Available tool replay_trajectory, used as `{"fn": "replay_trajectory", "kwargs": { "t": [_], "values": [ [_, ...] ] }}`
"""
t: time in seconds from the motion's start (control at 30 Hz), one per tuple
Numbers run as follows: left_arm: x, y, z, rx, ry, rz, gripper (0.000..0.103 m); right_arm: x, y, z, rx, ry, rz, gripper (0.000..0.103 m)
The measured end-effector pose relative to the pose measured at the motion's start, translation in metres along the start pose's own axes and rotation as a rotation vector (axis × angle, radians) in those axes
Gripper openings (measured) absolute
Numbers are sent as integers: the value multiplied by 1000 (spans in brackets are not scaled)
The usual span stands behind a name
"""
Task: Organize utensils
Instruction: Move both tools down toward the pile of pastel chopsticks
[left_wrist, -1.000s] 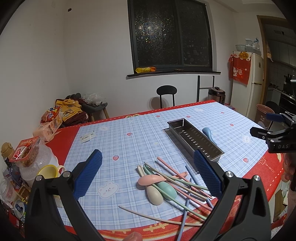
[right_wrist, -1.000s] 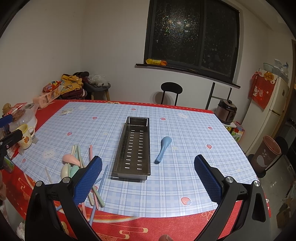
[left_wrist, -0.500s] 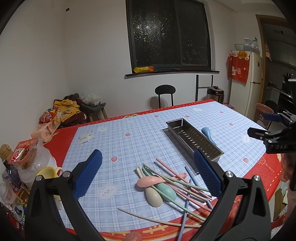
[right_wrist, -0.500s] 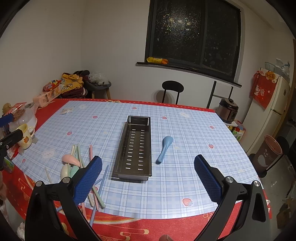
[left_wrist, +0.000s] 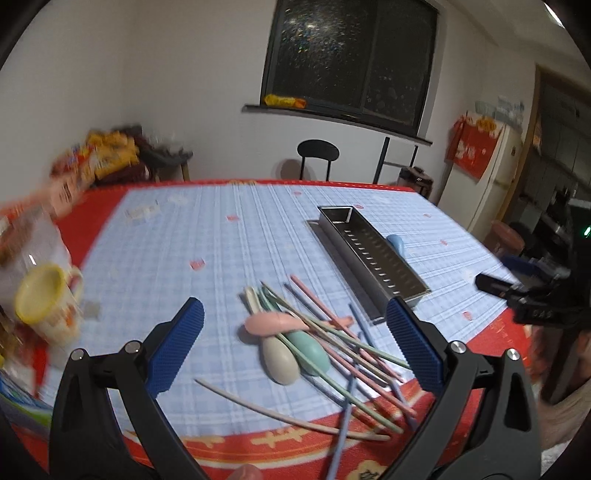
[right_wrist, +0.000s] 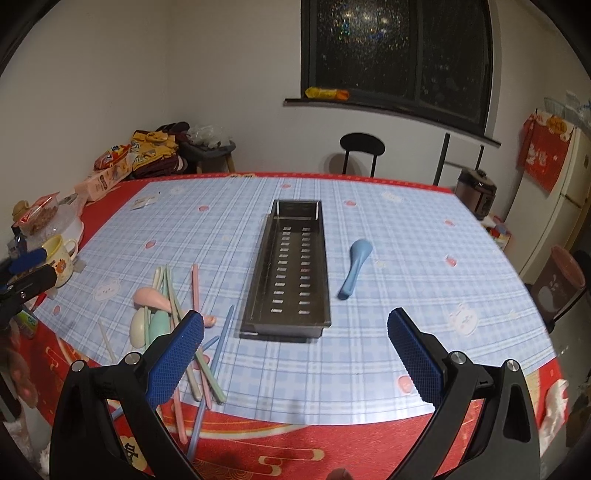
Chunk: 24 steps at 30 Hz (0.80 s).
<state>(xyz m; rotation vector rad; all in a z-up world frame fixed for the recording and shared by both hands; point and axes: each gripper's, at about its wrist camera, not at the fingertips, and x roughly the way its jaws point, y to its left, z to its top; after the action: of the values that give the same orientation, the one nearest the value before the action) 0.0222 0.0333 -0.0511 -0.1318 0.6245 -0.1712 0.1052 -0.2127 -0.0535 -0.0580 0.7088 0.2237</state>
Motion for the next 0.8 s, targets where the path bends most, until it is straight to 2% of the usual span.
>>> {"fn": "replay_trajectory", "kwargs": {
  "t": [0.1,0.23,0.37,0.5,0.57,0.67,0.8],
  "values": [
    [9,15,-17,-64,30,-38,97,11,-1,-10,26,18,46,97],
    [18,25,-38,-63,68,18,97,29,5,-28,33,54,104,97],
    [30,30,-58,-47,151,25,97,40,15,-44,16,54,121,97],
    [34,21,-73,23,163,63,97,49,25,-51,-24,99,143,97],
    [36,16,-79,39,173,51,97,52,27,-54,-34,106,130,97],
    [40,17,-80,27,172,22,97,57,22,-54,-8,132,160,98],
    [40,18,-79,16,162,23,97,62,13,-54,49,153,222,98]
  ]
}}
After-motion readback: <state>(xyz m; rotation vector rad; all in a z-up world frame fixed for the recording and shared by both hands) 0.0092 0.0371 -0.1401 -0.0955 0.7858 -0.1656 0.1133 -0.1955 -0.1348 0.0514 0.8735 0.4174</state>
